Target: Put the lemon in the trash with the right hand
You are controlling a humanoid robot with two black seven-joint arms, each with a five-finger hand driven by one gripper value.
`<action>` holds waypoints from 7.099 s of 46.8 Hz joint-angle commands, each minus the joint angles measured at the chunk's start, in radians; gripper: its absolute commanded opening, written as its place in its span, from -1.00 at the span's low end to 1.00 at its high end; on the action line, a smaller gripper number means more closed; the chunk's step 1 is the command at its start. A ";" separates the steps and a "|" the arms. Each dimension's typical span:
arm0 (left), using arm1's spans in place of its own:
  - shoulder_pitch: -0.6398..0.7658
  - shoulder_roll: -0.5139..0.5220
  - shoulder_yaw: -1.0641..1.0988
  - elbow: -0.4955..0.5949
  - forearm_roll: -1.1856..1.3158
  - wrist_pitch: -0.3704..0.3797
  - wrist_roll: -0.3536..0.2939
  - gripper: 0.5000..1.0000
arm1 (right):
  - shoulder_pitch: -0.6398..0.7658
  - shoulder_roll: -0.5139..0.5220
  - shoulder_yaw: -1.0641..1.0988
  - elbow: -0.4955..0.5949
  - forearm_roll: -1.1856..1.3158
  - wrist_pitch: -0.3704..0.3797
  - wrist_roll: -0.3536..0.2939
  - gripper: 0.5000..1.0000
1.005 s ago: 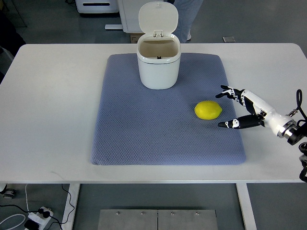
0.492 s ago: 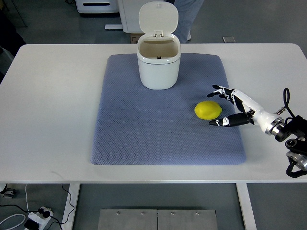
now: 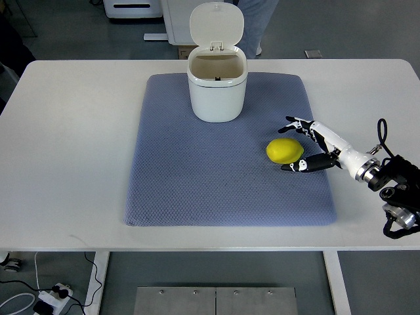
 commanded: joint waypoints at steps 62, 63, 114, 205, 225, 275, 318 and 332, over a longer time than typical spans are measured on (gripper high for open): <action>0.000 0.000 0.000 0.000 0.001 0.000 0.000 1.00 | 0.006 0.023 -0.024 -0.003 0.006 -0.029 0.006 -1.00; 0.000 0.000 0.000 0.000 0.001 0.000 0.000 1.00 | 0.008 0.023 -0.024 -0.003 0.006 -0.029 0.006 -1.00; 0.000 0.000 0.000 0.000 0.001 0.000 0.000 1.00 | 0.127 -0.155 -0.007 -0.039 0.117 0.072 0.005 -1.00; 0.000 0.000 0.000 0.000 0.001 0.000 0.000 1.00 | 0.422 0.410 0.019 -0.433 0.225 0.160 -0.258 -1.00; 0.000 0.000 0.000 0.000 0.000 0.000 0.000 1.00 | 0.442 0.462 -0.001 -0.493 0.224 0.160 -0.293 -0.68; 0.000 0.000 0.000 0.000 0.000 0.000 0.000 1.00 | 0.445 0.188 0.004 -0.142 0.219 0.183 -0.285 1.00; 0.000 0.000 0.000 0.000 0.000 0.000 0.000 1.00 | 0.022 -0.024 0.418 -0.160 0.456 0.131 -0.290 1.00; 0.000 0.000 0.000 0.000 0.000 0.000 0.000 1.00 | 0.009 0.114 0.453 -0.329 0.572 0.144 -0.299 1.00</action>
